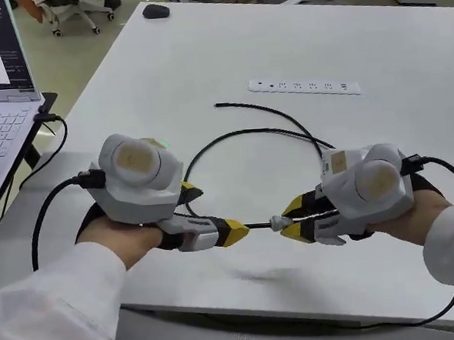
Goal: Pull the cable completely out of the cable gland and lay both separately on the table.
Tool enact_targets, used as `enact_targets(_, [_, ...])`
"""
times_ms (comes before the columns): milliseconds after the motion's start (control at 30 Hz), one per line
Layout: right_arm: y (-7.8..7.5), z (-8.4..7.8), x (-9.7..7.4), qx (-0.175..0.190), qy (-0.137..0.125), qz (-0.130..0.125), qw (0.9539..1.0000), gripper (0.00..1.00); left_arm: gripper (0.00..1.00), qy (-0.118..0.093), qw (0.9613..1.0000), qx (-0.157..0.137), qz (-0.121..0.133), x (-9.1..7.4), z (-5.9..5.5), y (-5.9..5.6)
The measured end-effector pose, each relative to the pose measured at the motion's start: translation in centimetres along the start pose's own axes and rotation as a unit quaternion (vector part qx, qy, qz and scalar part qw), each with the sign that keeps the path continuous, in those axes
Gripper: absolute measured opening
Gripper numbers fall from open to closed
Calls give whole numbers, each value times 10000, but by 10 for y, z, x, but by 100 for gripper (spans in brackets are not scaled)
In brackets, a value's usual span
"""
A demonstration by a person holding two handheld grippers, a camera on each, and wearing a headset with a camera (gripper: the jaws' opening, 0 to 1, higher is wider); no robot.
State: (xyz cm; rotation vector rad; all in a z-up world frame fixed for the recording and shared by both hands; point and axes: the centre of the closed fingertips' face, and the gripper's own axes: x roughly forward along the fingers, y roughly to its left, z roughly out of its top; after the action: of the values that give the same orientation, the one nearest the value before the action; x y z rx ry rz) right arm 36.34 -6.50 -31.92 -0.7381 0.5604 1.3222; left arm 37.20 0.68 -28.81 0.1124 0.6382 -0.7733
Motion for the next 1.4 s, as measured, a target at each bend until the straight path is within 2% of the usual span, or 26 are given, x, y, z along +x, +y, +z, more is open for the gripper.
enact_targets(67, [1, 4, -4, -56, -15, -14, 10000, 12, 56, -43, 10000, 26, -53, 1, 1, -2])
enact_targets(167, [2, 14, -13, -141, -172, -78, 9997, 12, 51, -140, 9998, 13, -149, 0, 4, -6])
enact_targets(200, [3, 16, -15, -138, -227, -95, 9996, 12, 49, -197, 9996, 0, -187, -1, 6, -7])
enact_targets(233, [4, 18, -19, -104, -264, -107, 9995, 12, 46, -366, 9989, -33, -283, -1, 12, -10])
enact_targets(300, [6, 24, -24, -53, -439, -177, 9989, 12, 41, -698, 9956, -252, -569, -3, 22, -19])
enact_targets(367, [9, 25, -27, -18, -491, -190, 9986, 12, 39, -928, 9912, -452, -823, -5, 30, -27])
enact_targets(500, [16, 23, -33, -19, -537, -207, 9983, 12, 39, -1182, 9860, -545, -1046, -8, 40, -34])
enact_targets(533, [17, 23, -35, -18, -548, -226, 9982, 12, 39, -1303, 9818, -632, -1226, -9, 45, -40])
enact_targets(600, [15, 22, -37, -32, -567, -286, 9980, 12, 37, -1337, 9774, -660, -1497, -10, 48, -51])
enact_targets(667, [14, 23, -41, -2, -650, -328, 9973, 12, 37, -1363, 9746, -435, -1721, -9, 51, -63])
enact_targets(733, [13, 24, -44, -61, -730, -345, 9967, 12, 36, -1258, 9753, -274, -1794, -6, 49, -71])
enact_targets(800, [13, 26, -48, -74, -804, -365, 9961, 12, 34, -1170, 9760, -201, -1823, -2, 48, -71])
enact_targets(900, [15, 30, -52, -93, -932, -349, 9950, 12, 33, -1155, 9760, -160, -1840, 5, 49, -69])
enact_targets(1000, [16, 29, -54, -137, -976, -362, 9945, 12, 32, -1059, 9728, -235, -2046, 7, 47, -77])
enact_targets(1100, [18, 31, -55, -196, -1015, -376, 9939, 12, 29, -841, 9737, -256, -2102, 12, 39, -82])
enact_targets(1200, [21, 34, -54, -252, -1019, -364, 9938, 12, 23, -895, 9723, -282, -2141, 13, 42, -84])
enact_targets(1233, [22, 35, -54, -304, -1027, -381, 9935, 12, 21, -968, 9711, -360, -2151, 13, 45, -85])
enact_targets(1267, [22, 37, -54, -345, -1052, -394, 9931, 12, 19, -968, 9683, -595, -2226, 14, 46, -87])
enact_targets(1300, [20, 37, -54, -424, -1047, -439, 9926, 12, 18, -906, 9674, -658, -2271, 14, 45, -88])
enact_targets(1400, [20, 38, -56, -377, -1099, -412, 9924, 12, 18, -945, 9685, -612, -2223, 15, 45, -88])
